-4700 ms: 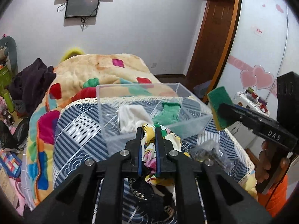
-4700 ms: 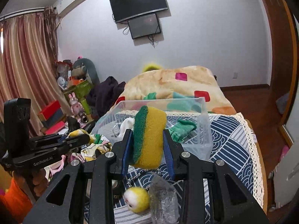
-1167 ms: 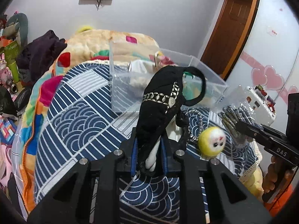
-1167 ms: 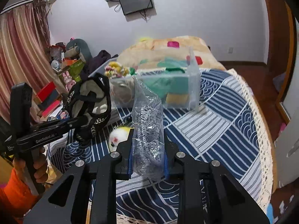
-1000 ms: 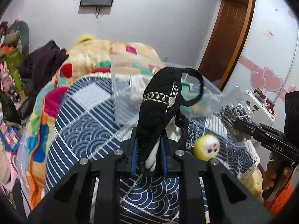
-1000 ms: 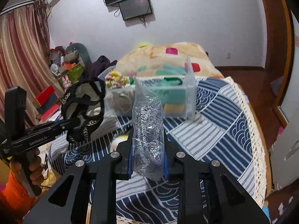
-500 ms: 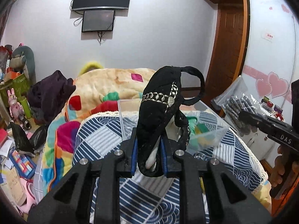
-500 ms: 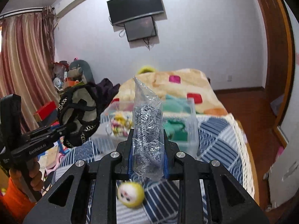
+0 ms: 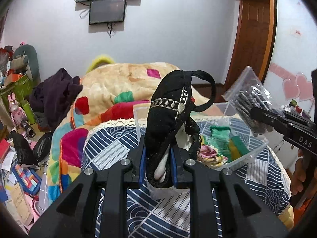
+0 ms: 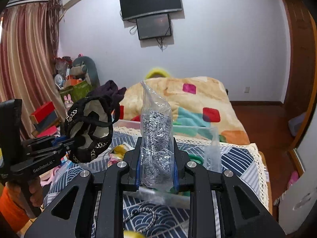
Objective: Organize soft objects
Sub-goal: 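Carry the scrubber bag into the box with the right tool while the left drops the black garment in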
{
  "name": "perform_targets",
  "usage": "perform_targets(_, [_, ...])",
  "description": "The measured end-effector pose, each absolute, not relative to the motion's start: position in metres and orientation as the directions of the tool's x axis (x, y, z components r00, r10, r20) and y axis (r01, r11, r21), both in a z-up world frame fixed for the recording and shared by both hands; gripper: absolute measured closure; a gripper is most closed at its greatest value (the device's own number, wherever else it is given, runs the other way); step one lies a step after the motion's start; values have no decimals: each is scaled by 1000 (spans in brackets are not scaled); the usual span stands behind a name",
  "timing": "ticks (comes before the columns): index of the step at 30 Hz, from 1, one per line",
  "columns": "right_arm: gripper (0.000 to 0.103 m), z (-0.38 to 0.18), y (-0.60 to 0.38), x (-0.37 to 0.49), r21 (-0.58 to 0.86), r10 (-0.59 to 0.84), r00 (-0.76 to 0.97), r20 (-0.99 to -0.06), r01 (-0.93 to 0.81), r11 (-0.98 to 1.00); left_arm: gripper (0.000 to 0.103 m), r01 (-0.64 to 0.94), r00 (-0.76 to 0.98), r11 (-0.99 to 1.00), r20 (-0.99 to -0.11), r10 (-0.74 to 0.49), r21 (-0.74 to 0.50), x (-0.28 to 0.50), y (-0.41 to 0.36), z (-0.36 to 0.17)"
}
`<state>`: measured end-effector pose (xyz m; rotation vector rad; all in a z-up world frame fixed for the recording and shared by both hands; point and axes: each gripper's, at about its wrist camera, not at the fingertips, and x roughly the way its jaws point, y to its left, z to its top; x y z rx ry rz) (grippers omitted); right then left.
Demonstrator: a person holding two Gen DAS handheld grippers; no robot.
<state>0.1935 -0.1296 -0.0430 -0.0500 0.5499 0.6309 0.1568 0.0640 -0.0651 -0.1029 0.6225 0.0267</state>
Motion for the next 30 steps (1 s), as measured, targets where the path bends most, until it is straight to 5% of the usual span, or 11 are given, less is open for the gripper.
perform_targets(19, [81,-90,-101,246,173,508,506,-697,-569,804,81,-42,729,998,-684,-5,-52,209,52,-94])
perform_targets(24, [81,-95,-97,243,140,479,499,-722,-573,807,70,-28,721,997,-692,-30,-72,209,51,-93])
perform_targets(28, [80,-91,-96,236,96,453,521,-723,-575,813,46,-31,735,999,-678,-2,-36,203,43,-87])
perform_targets(30, [78,-89,-95,233,75,442,530,-724,-576,814,44,-29,747,999,-665,7,-23,198,41,-84])
